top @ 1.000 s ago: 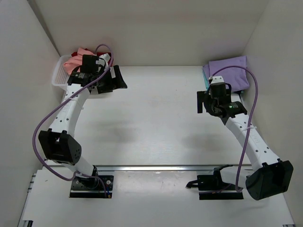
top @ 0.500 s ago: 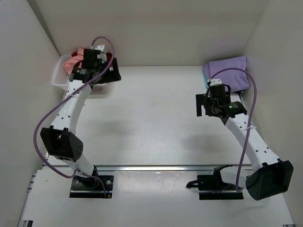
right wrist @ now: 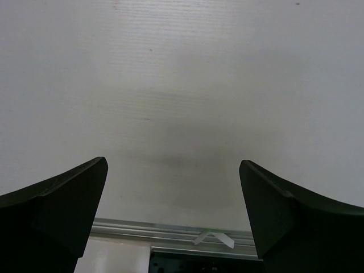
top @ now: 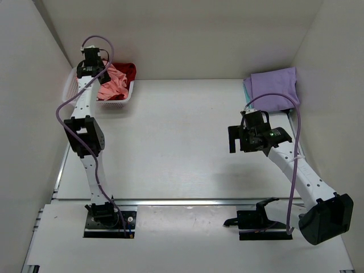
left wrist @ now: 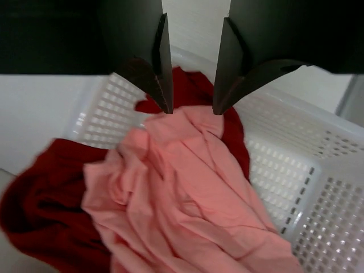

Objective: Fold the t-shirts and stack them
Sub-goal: Grab crumpled tshirt from bin with the left arm, then move the tshirt to the center of the board

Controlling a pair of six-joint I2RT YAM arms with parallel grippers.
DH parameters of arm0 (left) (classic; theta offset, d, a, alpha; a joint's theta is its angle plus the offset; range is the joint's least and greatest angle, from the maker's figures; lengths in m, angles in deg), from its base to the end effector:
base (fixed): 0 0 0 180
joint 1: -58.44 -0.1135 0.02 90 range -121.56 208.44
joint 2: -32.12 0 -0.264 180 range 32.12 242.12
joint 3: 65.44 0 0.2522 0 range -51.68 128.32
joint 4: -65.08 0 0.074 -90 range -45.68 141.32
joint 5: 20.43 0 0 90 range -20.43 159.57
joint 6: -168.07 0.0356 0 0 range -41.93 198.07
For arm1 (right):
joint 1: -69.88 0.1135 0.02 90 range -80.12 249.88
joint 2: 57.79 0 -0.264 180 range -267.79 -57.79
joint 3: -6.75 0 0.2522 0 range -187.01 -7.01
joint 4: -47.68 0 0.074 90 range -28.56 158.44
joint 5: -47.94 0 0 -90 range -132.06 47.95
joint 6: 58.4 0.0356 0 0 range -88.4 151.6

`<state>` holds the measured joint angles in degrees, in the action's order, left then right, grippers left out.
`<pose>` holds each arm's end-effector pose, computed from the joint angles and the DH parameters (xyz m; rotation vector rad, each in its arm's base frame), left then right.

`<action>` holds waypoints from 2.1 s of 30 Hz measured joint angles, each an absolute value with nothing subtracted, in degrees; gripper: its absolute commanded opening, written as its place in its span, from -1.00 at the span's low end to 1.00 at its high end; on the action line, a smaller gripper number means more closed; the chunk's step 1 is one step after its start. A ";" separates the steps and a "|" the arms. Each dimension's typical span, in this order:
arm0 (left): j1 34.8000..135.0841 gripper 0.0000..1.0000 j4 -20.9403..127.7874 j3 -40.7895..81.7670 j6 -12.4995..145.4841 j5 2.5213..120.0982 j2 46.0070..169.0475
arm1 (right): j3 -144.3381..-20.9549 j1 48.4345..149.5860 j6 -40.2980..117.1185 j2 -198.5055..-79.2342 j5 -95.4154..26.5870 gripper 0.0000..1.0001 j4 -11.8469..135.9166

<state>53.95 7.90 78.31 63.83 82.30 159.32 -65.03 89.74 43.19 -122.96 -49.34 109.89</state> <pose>0.5017 0.0473 0.3248 -0.4823 2.2122 0.1630 0.2098 0.0710 0.2919 -0.1327 2.5270 0.0573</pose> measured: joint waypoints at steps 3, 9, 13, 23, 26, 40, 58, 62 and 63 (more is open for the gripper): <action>51.31 0.31 11.46 77.53 62.50 82.08 161.87 | -64.83 88.89 43.82 -122.96 -47.95 0.98 110.37; 49.10 0.46 17.50 84.52 59.57 81.60 172.24 | -64.88 88.69 45.11 -123.39 -46.59 0.98 111.61; 49.56 0.44 19.42 92.61 56.88 80.40 181.87 | -64.88 88.84 45.79 -123.41 -45.61 0.98 113.08; 46.98 -1.00 21.39 92.96 47.11 72.88 187.01 | -64.88 88.23 47.06 -123.35 -44.40 0.99 115.15; 46.96 -1.00 21.21 96.41 46.13 72.10 187.36 | -64.88 88.32 47.30 -123.37 -44.43 0.98 114.96; 49.03 -1.00 35.40 60.89 45.78 72.34 140.30 | -68.59 88.45 47.02 -123.50 -44.60 0.98 109.23; 68.00 -1.00 28.75 49.11 47.88 67.40 122.77 | -65.82 83.34 45.92 -117.95 -44.12 0.98 103.02; 80.09 -1.00 30.74 54.97 49.21 67.11 120.76 | -65.84 83.38 45.51 -117.45 -44.36 1.00 102.17; 82.26 -1.00 32.01 55.12 48.55 66.74 119.19 | -65.84 83.60 45.53 -117.36 -44.34 0.98 102.08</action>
